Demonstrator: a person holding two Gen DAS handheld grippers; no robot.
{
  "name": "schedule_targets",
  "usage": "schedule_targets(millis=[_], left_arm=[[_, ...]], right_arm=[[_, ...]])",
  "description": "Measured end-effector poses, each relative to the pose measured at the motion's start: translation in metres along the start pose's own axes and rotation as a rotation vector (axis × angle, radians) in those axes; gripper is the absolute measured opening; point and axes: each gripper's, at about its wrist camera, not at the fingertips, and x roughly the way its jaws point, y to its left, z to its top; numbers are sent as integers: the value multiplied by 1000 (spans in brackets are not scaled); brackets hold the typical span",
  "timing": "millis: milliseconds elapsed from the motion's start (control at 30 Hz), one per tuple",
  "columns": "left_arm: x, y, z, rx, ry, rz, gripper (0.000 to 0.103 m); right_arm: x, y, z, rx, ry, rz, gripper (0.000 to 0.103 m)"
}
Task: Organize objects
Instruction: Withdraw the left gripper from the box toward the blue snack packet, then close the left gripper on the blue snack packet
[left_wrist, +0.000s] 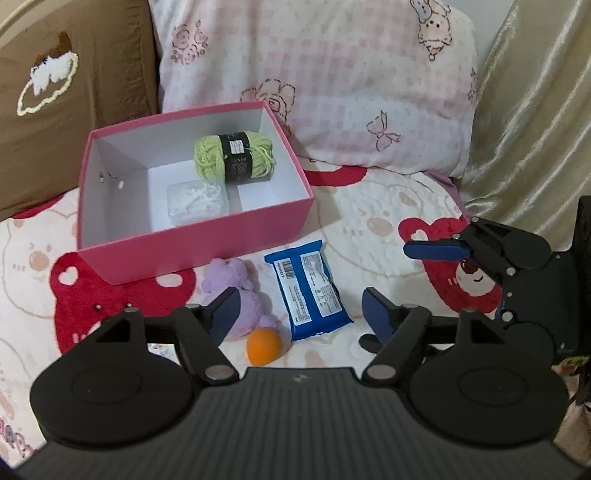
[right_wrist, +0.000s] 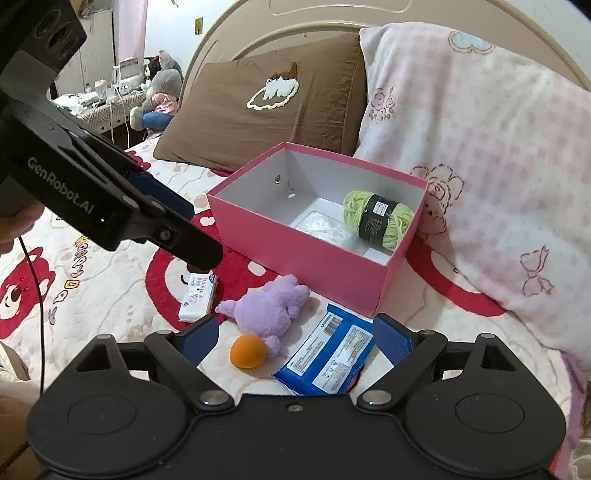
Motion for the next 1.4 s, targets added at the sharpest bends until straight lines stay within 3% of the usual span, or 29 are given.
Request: schedule_targets(millis=[200,300,667,833,967,1133,1233,1300,1400], left_arm=[[31,-8,-9,-28,-12,-42,79],[49,-13,-14,-1,-1,-24,83],[106,-6,-29,-4,41,35,83],[119,-2,-32,-21,27,10,83],[129,2,-32,-52,13,-24,82],[145,0,-32,-37,27,-58,80],[162,2,-28,-48,76,-48,74],[171,7,-26,-62,116,-49,64],[184,14,-27,-94,161,-45,64]], right_arm=[[25,3,-22,-11,9,-46,93],[35,0,-27,6,19,-27,93],[62,-2,-50,75,66,-89,92],[85,-10,-61,152,49,-109,92],[100,-13,-65,168,40,-75,92],[114,-11,-72,128,52,-92,92],[119,-14,-74,156,75,-67,92],[121,-16,-75,166,84,-54,92],[122,-22,-79,195,82,-31,92]])
